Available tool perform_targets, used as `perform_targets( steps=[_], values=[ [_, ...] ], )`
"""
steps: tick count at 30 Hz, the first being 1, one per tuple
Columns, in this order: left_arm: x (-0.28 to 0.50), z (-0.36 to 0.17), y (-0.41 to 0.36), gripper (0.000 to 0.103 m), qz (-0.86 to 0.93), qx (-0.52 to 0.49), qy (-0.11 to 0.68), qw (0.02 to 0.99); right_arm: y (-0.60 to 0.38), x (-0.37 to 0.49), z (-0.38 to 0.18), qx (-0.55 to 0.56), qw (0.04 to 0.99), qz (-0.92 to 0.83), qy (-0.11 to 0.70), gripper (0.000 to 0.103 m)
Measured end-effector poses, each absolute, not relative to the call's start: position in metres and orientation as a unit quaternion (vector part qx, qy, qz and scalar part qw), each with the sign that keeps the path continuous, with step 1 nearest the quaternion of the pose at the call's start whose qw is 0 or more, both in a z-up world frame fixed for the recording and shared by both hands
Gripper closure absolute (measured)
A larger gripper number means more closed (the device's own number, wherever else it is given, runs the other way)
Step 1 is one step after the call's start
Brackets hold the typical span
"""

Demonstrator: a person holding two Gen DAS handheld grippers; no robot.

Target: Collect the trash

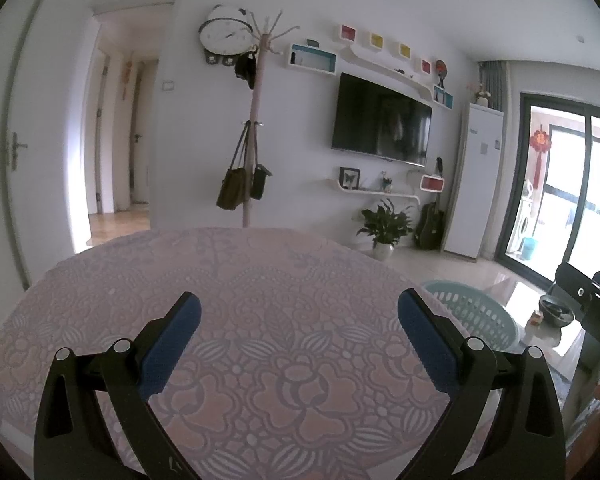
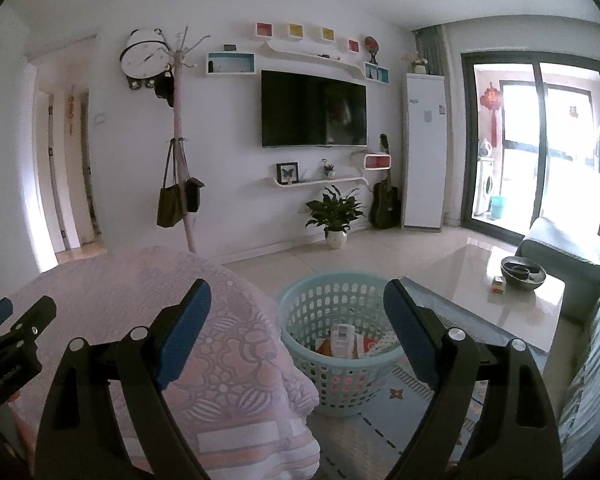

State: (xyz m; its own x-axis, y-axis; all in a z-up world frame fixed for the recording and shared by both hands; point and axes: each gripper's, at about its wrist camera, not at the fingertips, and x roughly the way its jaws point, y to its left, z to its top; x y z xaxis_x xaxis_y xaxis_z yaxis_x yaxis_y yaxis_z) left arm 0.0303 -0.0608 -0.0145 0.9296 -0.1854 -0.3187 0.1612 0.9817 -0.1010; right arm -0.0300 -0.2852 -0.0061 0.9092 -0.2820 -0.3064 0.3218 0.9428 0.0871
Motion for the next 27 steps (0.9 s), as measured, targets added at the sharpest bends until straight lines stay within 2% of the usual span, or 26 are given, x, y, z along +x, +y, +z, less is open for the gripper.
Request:
perform_targets(
  steps=[27],
  values=[
    [0.0262,-0.0109,-0.0670,0.007,-0.063,-0.038,0.174,0.982,-0.2831,-0.0249,-0.0118,0.058,0.974,-0.157,0.155,0.019]
  ],
)
